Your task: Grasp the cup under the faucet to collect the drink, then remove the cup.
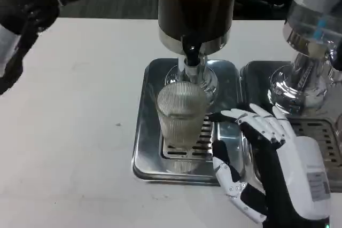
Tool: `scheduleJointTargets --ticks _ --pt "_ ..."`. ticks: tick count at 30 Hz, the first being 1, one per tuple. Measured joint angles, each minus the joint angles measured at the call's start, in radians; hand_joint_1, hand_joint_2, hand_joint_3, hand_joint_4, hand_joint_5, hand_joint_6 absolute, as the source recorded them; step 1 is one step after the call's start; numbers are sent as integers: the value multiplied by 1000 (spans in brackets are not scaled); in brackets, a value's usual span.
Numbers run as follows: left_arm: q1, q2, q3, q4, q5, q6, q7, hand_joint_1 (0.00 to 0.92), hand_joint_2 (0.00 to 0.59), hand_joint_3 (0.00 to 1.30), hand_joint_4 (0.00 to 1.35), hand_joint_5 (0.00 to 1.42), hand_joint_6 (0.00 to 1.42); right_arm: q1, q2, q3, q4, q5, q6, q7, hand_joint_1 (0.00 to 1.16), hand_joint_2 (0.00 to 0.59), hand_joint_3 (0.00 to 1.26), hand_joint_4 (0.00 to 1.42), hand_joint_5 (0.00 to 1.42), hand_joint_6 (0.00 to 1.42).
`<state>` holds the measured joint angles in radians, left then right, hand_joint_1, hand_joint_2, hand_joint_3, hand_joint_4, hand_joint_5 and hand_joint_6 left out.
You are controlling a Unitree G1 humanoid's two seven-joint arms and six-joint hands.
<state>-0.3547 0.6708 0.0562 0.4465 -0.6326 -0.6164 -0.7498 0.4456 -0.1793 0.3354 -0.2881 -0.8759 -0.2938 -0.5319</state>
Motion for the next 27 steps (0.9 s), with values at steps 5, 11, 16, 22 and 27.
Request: scheduleJointTargets --ticks 5,11,16,22,27 --pt "-48 -39 39 -23 -45 167 -146 0 105 112 95 182 143 0 1 -10 0 11 0 4 412 497 456 361 249 113" --pt "-101 -62 63 -45 -103 441 -311 0 108 41 0 126 115 4 9 -15 0 35 0 11 420 504 456 361 250 113" --pt "-151 -80 86 -48 -108 599 -382 0 109 30 0 101 92 15 11 -15 0 35 0 10 425 505 456 361 250 113" --pt "-197 -115 92 -52 -101 677 -405 0 105 29 0 87 77 29 14 -14 0 34 0 10 428 505 456 361 251 113" --pt "-244 -138 91 -28 -57 691 -407 0 111 29 0 85 61 31 18 -13 0 34 0 10 432 507 456 361 251 113"
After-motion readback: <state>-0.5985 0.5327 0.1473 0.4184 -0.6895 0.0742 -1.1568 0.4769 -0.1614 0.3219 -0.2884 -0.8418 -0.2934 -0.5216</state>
